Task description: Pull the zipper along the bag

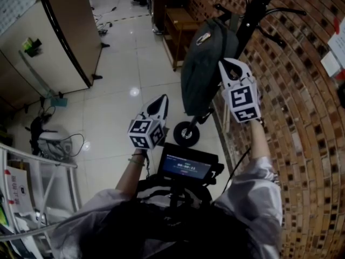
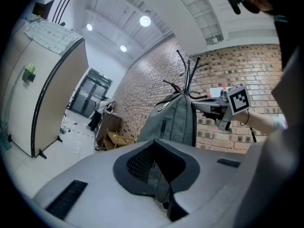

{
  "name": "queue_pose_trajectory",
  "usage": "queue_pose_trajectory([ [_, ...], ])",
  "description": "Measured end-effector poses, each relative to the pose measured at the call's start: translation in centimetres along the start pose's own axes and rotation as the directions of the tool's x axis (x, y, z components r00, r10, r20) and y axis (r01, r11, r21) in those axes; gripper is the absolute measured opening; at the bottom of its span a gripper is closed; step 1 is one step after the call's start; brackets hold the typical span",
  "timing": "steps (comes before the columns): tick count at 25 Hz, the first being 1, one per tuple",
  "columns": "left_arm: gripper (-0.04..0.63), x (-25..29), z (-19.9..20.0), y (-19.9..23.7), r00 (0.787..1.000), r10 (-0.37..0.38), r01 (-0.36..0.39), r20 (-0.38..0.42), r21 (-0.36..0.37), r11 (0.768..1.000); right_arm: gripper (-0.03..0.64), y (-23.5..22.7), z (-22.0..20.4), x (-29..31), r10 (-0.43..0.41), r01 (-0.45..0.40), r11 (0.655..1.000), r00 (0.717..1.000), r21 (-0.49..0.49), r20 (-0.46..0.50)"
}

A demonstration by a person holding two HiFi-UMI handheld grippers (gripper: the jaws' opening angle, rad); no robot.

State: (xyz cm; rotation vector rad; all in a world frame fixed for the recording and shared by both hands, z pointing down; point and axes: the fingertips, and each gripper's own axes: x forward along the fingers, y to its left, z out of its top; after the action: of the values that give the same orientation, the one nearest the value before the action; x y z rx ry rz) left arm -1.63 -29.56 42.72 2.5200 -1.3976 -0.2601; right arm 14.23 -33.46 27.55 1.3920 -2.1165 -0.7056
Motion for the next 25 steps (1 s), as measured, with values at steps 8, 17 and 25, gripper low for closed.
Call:
queue_pose_trajectory([
  [8, 0.008, -0.1, -0.3, 0.1, 1.0, 0.003, -0.003, -0.007, -0.003, 1.0, 0.006, 1.7, -1.2, -0.4, 0.015, -0.015, 1.0, 1.0, 0.018, -0.01],
  [17, 0.008, -0.2, -0.4, 0.0, 1.0, -0.003, 0.003, -0.015, 0.002, 1.0, 0.006, 2.2, -1.5, -0.7, 0.0, 0.0, 1.0, 1.0, 0.003, -0.012],
  [25, 0.008, -0.5, -0.6, 0.1, 1.0, 0.0, 0.0, -0.022, 0.006, 1.0, 0.006, 3.4, -2.3, -1.0, -0.001, 0.0, 1.0, 1.0, -0.017, -0.03],
])
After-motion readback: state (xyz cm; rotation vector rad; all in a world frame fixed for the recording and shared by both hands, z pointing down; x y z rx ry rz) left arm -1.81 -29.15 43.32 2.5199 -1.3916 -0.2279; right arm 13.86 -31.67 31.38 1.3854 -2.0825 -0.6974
